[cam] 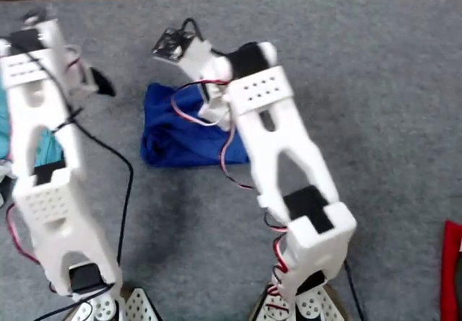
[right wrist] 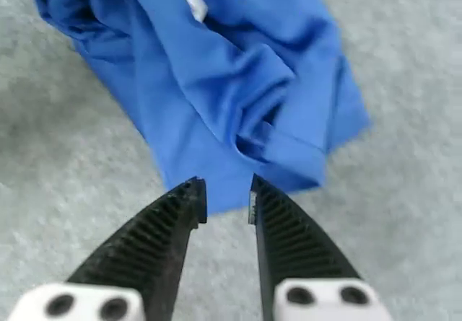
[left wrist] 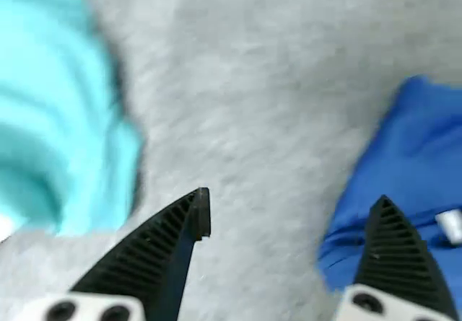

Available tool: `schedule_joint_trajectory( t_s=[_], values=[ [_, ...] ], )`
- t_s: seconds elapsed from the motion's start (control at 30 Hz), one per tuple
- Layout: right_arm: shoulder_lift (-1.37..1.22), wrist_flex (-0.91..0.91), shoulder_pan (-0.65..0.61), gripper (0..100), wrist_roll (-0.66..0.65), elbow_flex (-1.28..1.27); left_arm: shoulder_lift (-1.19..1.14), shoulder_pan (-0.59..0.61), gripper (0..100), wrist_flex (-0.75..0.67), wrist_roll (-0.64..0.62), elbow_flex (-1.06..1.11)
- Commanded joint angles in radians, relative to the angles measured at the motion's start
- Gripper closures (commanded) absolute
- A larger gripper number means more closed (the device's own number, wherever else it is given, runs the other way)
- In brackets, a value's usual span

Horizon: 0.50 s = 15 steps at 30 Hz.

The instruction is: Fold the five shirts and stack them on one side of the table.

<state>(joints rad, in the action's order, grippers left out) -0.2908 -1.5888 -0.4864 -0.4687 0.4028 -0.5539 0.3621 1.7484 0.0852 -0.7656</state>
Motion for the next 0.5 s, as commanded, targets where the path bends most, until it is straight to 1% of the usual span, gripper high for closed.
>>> schedule_joint_trajectory(
  t_s=[0.0, 0.1, 0.23, 0.47],
  values=[
    [-0.073, 0.031, -0.050, 87.5, 0.034, 0.077, 0.160, 0.080, 66, 0.011, 0.046, 0.163],
    [-0.171, 0.035, -0.070, 87.5, 0.035, 0.162, 0.231, 0.138, 66, 0.009, 0.055, 0.256],
    [-0.311, 0.026, -0.081, 87.5, 0.046, 0.314, 0.283, 0.190, 66, 0.009, 0.055, 0.298],
    [-0.529, -0.023, -0.076, 87.6, 0.051, 0.536, 0.297, 0.207, 66, 0.009, 0.055, 0.299]
  ],
)
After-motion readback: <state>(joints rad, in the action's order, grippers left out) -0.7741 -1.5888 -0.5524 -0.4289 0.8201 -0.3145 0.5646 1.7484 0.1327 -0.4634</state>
